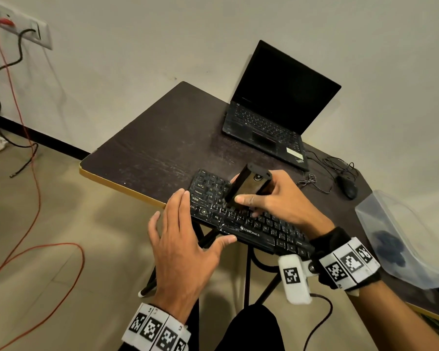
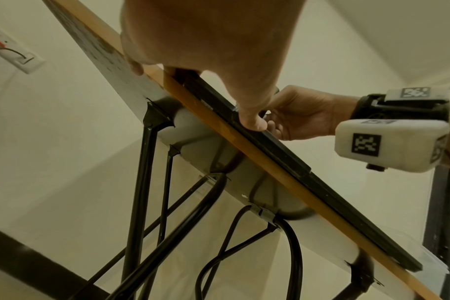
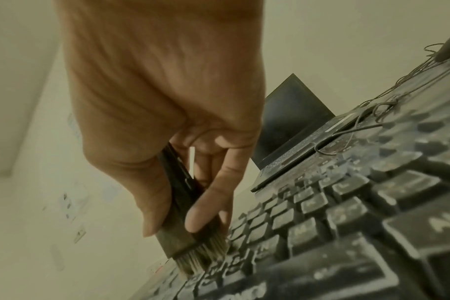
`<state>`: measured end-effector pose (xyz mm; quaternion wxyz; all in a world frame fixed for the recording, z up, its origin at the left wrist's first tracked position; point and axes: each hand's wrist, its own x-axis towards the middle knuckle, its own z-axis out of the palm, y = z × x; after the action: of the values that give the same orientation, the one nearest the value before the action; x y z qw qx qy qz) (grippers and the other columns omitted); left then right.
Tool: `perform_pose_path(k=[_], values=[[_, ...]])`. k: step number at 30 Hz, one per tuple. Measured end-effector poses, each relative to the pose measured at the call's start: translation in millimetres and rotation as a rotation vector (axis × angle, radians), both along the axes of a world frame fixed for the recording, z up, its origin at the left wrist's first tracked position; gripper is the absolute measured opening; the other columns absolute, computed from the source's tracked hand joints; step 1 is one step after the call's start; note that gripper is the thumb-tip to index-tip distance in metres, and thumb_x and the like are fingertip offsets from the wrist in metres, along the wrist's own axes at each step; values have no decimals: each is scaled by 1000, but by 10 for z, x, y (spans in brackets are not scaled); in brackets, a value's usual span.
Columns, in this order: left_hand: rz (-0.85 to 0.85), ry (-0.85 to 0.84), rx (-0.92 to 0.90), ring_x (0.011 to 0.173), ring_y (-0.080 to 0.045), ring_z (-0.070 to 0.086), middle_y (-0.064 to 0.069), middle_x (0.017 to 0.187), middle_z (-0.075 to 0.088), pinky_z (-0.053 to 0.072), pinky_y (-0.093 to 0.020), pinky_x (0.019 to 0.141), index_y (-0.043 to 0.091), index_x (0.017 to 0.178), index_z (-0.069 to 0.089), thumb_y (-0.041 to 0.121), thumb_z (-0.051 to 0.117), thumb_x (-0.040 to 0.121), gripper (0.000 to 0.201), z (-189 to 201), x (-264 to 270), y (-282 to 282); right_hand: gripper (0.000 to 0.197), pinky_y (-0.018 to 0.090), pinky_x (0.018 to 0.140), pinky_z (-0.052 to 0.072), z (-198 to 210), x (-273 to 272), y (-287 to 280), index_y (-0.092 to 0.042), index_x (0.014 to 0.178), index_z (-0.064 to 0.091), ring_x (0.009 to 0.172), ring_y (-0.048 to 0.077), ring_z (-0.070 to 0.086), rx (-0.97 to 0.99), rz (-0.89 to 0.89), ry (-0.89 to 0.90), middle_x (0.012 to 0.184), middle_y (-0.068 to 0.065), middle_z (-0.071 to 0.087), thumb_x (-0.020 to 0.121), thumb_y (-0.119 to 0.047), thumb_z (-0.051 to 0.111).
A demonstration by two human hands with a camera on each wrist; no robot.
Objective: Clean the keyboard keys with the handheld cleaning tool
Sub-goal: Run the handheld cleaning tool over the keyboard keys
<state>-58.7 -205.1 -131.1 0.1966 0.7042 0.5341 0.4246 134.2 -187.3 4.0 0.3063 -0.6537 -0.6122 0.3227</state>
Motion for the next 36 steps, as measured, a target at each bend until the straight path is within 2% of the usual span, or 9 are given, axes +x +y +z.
perform_pose_path(k=[5, 9, 13, 17, 21, 25, 29, 34, 36], values=[[-4, -3, 6, 146, -23, 43, -5, 162, 43, 32, -59, 121, 5, 156, 42, 91, 54, 74, 119, 0, -3, -6, 26, 34, 68, 65, -26, 118, 28, -16, 115, 76, 92, 35, 80, 67, -130, -11, 101, 5, 82, 91, -10, 83], [-5, 9, -5, 147, -23, 41, -5, 163, 42, 31, -60, 122, 6, 157, 41, 93, 52, 73, 120, -9, 2, 0, 28, 32, 70, 66, 6, 126, -45, -13, 117, 77, 94, 27, 80, -6, -32, 43, 103, 6, 83, 90, -5, 82], [-12, 19, 2, 147, -24, 43, -6, 163, 42, 29, -58, 123, 5, 156, 41, 91, 53, 74, 119, -24, -2, -8, 30, 41, 74, 68, -47, 229, -4, -15, 117, 76, 95, 31, 80, 66, -165, 22, 103, 4, 83, 89, -8, 84], [-5, 13, 13, 146, -25, 45, -6, 163, 43, 29, -58, 122, 5, 156, 41, 92, 52, 76, 119, -29, 2, -2, 30, 32, 72, 66, -16, 207, -42, -11, 118, 76, 95, 26, 81, 12, -63, 44, 105, 6, 83, 90, -3, 82], [-5, 19, 28, 146, -25, 46, -6, 162, 43, 30, -59, 122, 4, 156, 42, 90, 55, 76, 118, -35, -2, 0, 29, 29, 71, 65, -8, 261, -30, -11, 118, 75, 96, 29, 80, 58, -160, 43, 106, 6, 82, 90, -4, 82], [4, 18, 31, 146, -25, 46, -6, 162, 43, 29, -59, 122, 4, 156, 41, 88, 58, 75, 118, -41, 4, 3, 27, 29, 70, 65, 20, 213, -103, -14, 114, 77, 94, 24, 80, -3, -46, 44, 104, 6, 83, 90, -3, 82], [10, 24, 39, 147, -26, 46, -8, 162, 44, 30, -58, 121, 3, 155, 42, 86, 62, 75, 117, -48, -5, 0, 28, 31, 71, 66, -32, 267, -118, -13, 117, 77, 96, 30, 80, 50, -135, 41, 105, 5, 82, 90, -6, 82], [16, 30, 52, 146, -26, 47, -8, 161, 45, 31, -59, 120, 3, 155, 43, 86, 62, 76, 116, -47, 0, 2, 29, 32, 71, 65, 3, 233, -229, -12, 119, 76, 93, 22, 80, 6, -15, 23, 105, 4, 82, 91, -5, 82], [14, 32, 58, 146, -26, 47, -8, 160, 45, 33, -60, 118, 3, 154, 43, 85, 64, 76, 115, -47, 0, 2, 29, 31, 70, 65, -13, 302, -214, -13, 118, 77, 92, 25, 80, 41, -73, 26, 104, 4, 83, 91, -6, 82]])
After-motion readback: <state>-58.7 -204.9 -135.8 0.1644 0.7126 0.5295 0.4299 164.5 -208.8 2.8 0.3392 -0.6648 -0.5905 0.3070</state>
